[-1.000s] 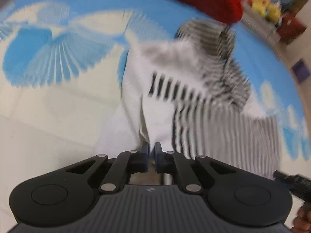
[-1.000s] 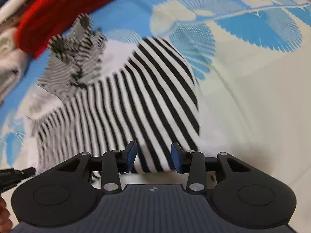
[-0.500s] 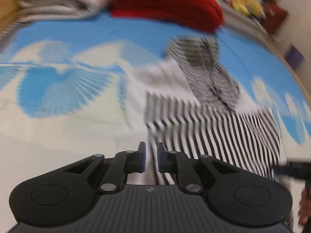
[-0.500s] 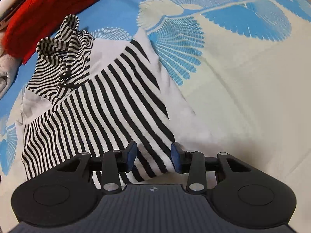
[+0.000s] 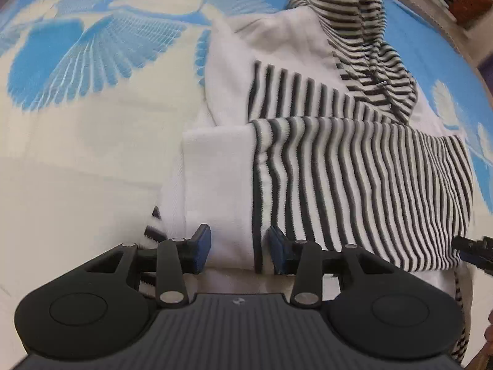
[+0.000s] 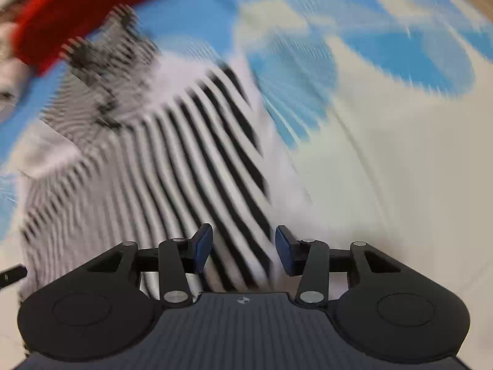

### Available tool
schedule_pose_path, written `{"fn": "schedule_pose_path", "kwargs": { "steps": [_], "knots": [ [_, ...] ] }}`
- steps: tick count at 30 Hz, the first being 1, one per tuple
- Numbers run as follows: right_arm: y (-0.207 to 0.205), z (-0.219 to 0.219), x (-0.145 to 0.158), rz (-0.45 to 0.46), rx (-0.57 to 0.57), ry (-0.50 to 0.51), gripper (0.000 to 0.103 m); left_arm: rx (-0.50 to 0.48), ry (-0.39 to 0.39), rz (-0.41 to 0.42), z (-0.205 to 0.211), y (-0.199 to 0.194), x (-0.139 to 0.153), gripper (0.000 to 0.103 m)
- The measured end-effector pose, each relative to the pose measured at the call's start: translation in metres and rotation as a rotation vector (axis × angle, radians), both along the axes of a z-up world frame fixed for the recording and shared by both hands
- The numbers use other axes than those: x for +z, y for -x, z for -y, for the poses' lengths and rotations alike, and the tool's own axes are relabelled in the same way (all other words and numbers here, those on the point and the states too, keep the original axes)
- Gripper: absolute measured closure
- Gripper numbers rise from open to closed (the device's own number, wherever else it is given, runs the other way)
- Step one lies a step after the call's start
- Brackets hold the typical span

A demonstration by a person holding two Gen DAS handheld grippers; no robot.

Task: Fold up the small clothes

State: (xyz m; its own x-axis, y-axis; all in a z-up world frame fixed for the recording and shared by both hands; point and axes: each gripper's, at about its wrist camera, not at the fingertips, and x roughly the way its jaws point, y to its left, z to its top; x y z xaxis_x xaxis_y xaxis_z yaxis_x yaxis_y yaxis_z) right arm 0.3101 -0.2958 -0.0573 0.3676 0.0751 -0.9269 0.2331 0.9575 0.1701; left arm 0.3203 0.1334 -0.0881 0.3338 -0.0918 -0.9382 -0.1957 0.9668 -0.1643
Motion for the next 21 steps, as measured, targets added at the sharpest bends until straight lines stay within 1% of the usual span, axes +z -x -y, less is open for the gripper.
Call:
{"fn": "schedule_pose_path", "kwargs": {
  "steps": [1, 2, 4, 5, 8, 9, 10, 11, 12, 13, 15, 17, 18, 21],
  "knots": [
    [0.000, 0.003, -0.002, -0.007, -0.014, -0.003, 0.056, -0.003, -0.013, 0.025, 0.001, -0.002, 0.008, 0.057],
    [0.001, 0.005, 0.004, 0.007, -0.021, -0.013, 0.056, -0.021, -0.028, 0.065, 0.004, -0.004, 0.019, 0.057],
    [0.002, 0.004, 0.020, 0.068, -0.004, -0.031, 0.056, -0.050, -0.061, 0.159, 0.007, -0.007, 0.041, 0.057],
    [0.002, 0.004, 0.028, 0.100, 0.012, -0.025, 0.056, -0.053, -0.072, 0.197, 0.009, -0.007, 0.050, 0.057],
    [0.003, 0.004, 0.049, 0.165, 0.024, 0.028, 0.056, -0.044, -0.061, 0.294, 0.006, -0.004, 0.072, 0.057],
    [0.003, 0.006, 0.053, 0.179, 0.024, 0.031, 0.056, -0.044, -0.064, 0.314, 0.005, -0.004, 0.078, 0.060],
    [0.003, 0.009, 0.060, 0.199, 0.027, 0.036, 0.056, -0.050, -0.069, 0.335, 0.005, -0.005, 0.084, 0.071],
    [0.003, 0.011, 0.064, 0.215, 0.029, 0.048, 0.056, -0.063, -0.078, 0.354, 0.004, -0.006, 0.091, 0.079],
    [0.003, 0.014, 0.069, 0.232, 0.030, 0.065, 0.056, -0.071, -0.083, 0.362, 0.003, -0.011, 0.095, 0.089],
    [0.002, 0.015, 0.072, 0.247, 0.031, 0.079, 0.056, -0.080, -0.087, 0.371, 0.002, -0.019, 0.100, 0.093],
    [-0.002, 0.020, 0.080, 0.274, 0.031, 0.113, 0.056, -0.104, -0.103, 0.398, 0.006, -0.040, 0.108, 0.097],
    [-0.005, 0.026, 0.086, 0.286, 0.026, 0.140, 0.056, -0.127, -0.134, 0.429, 0.010, -0.064, 0.117, 0.098],
    [-0.006, 0.027, 0.087, 0.290, 0.028, 0.145, 0.056, -0.135, -0.137, 0.442, 0.012, -0.080, 0.121, 0.098],
    [-0.006, 0.034, 0.089, 0.295, 0.034, 0.163, 0.056, -0.128, -0.100, 0.447, 0.017, -0.134, 0.124, 0.098]
  ]
}}
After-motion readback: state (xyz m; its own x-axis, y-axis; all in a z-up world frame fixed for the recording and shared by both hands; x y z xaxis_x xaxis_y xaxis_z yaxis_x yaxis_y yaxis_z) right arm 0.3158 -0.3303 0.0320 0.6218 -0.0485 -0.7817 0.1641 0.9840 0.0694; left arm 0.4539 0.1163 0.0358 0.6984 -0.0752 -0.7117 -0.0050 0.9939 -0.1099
